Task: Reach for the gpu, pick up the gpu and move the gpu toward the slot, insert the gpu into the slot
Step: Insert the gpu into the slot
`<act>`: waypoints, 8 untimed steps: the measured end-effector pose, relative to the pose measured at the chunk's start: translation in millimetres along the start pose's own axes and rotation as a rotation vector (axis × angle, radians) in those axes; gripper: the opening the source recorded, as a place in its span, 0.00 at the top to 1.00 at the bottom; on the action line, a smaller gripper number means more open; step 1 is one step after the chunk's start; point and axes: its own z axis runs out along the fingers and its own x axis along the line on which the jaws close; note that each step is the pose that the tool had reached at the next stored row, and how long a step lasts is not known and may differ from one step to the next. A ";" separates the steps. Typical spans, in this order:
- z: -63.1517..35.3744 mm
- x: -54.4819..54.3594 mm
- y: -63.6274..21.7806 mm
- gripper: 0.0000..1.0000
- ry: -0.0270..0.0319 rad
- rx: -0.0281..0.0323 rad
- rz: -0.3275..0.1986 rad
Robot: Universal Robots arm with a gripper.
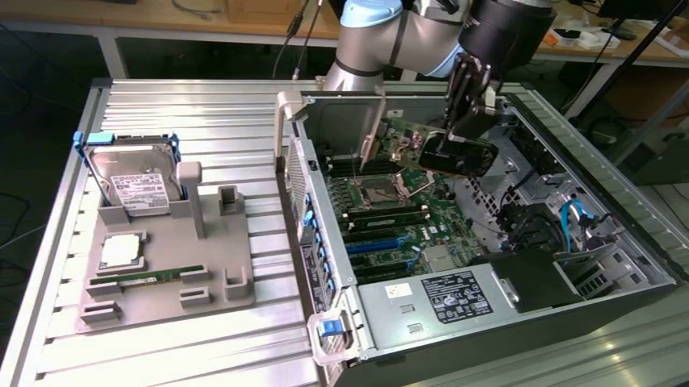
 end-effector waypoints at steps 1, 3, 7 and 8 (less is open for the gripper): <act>0.3 0.0 0.0 0.73 -0.0028 0.0076 -0.008; 1.1 0.0 0.2 0.73 -0.0083 0.0232 -0.018; 7.2 -0.5 0.6 0.73 -0.0092 0.0267 -0.014; 8.9 -0.8 1.1 0.73 -0.0092 0.0266 -0.014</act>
